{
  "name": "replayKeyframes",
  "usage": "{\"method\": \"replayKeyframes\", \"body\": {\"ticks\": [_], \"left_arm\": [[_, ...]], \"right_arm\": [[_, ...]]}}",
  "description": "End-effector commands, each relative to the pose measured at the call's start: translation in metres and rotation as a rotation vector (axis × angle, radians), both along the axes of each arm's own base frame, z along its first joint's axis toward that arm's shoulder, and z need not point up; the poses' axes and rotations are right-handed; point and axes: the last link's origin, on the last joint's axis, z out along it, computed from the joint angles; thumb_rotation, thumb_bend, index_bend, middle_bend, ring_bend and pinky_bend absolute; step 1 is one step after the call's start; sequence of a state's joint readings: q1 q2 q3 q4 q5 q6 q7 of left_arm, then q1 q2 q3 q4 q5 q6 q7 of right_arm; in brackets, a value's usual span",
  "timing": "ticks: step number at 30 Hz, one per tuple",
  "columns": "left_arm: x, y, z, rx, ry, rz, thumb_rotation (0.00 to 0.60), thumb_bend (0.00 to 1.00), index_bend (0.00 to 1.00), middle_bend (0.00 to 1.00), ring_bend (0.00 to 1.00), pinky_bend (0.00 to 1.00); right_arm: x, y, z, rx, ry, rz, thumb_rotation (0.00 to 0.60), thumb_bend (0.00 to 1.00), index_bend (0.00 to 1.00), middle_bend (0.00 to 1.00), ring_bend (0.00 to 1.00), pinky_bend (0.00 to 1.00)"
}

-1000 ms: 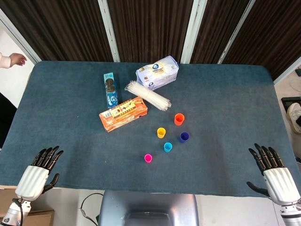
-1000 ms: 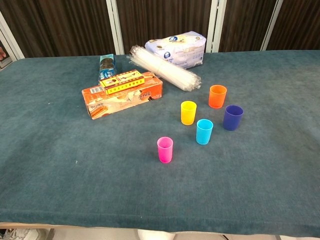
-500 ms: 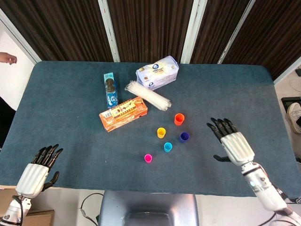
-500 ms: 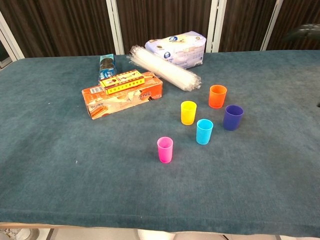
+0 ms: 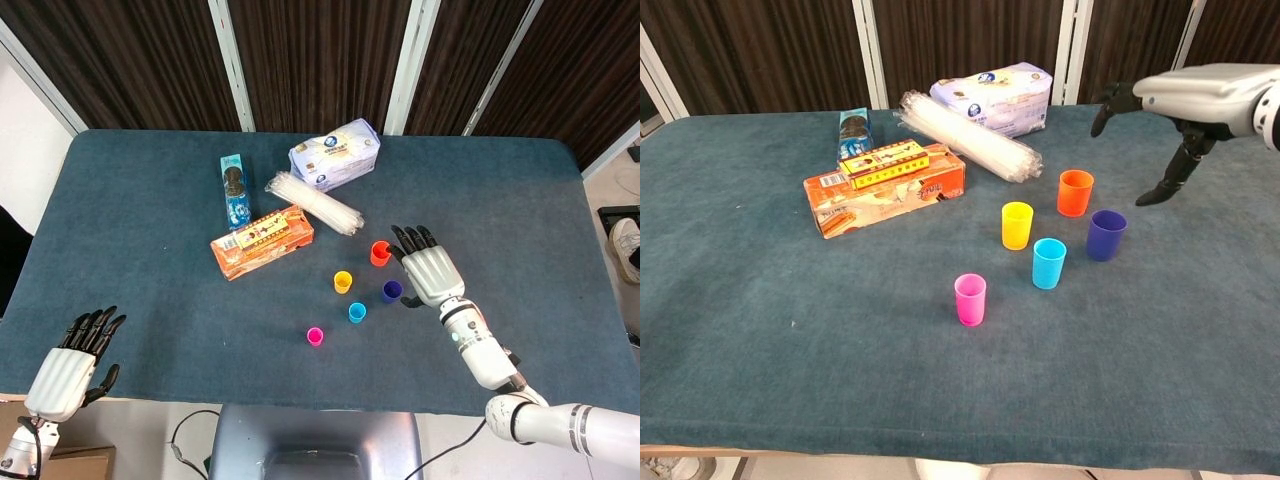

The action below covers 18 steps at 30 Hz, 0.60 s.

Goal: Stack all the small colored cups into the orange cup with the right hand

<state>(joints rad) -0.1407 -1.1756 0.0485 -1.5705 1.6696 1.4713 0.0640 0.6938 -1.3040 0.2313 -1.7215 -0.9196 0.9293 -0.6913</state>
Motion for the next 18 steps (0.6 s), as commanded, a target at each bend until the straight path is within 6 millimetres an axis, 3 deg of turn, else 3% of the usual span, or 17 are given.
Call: {"method": "replayKeyframes", "body": {"ticks": [1, 18], "left_arm": [[0.001, 0.000, -0.001, -0.003, -0.001, -0.001, 0.600, 0.44, 0.00, 0.00, 0.00, 0.10], [0.001, 0.001, -0.001, -0.005, -0.004, -0.004, 0.600, 0.44, 0.00, 0.00, 0.00, 0.10]], "right_arm": [[-0.006, -0.002, -0.011, 0.027, 0.031, -0.014, 0.600, 0.27, 0.34, 0.00, 0.00, 0.00], [-0.016, -0.011, -0.048, 0.071, 0.099, -0.034, 0.600, 0.37, 0.42, 0.00, 0.00, 0.00]]}}
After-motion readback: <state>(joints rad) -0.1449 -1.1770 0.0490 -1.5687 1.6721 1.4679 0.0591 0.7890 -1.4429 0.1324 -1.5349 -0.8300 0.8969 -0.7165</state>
